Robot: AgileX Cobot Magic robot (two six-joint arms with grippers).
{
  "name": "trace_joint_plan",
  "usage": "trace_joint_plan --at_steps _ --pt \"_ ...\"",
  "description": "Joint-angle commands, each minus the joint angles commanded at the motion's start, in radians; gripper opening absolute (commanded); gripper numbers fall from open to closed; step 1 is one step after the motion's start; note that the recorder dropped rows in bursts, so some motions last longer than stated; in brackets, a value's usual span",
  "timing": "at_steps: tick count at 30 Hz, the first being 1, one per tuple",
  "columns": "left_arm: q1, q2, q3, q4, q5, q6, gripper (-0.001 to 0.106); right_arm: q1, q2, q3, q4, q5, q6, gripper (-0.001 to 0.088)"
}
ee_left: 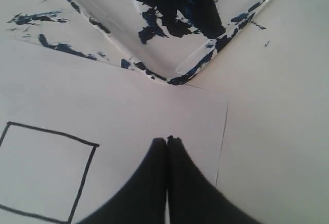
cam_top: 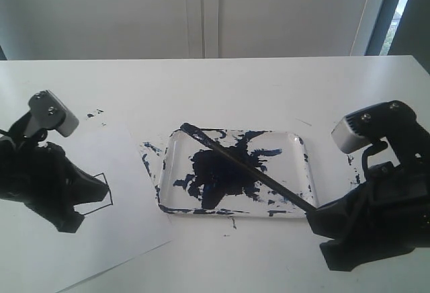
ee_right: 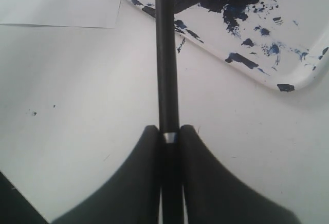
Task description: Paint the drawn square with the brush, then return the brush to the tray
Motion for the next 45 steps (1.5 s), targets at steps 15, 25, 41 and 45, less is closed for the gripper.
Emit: trace_joint_plan --at_steps 15,25,41,45 --pt "-0.130 0.236 -0.077 -0.018 -0.059 0.053 0.000 0.000 0.000 0.000 0.000 -0.007 -0.005 0.0000" --pt "-0.154 0.307 -0.108 -0.016 -0.086 0.048 0.000 0.000 0.000 0.000 0.000 -0.007 -0.005 0.0000" --pt "-0.152 0.309 -0.096 0.315 -0.025 -0.210 0.000 0.000 0.000 0.000 0.000 -0.007 -0.016 0.0000" --pt "-0.152 0.305 -0.096 0.393 0.010 -0.271 0.000 0.000 0.000 0.000 0.000 -0.007 -0.016 0.0000"
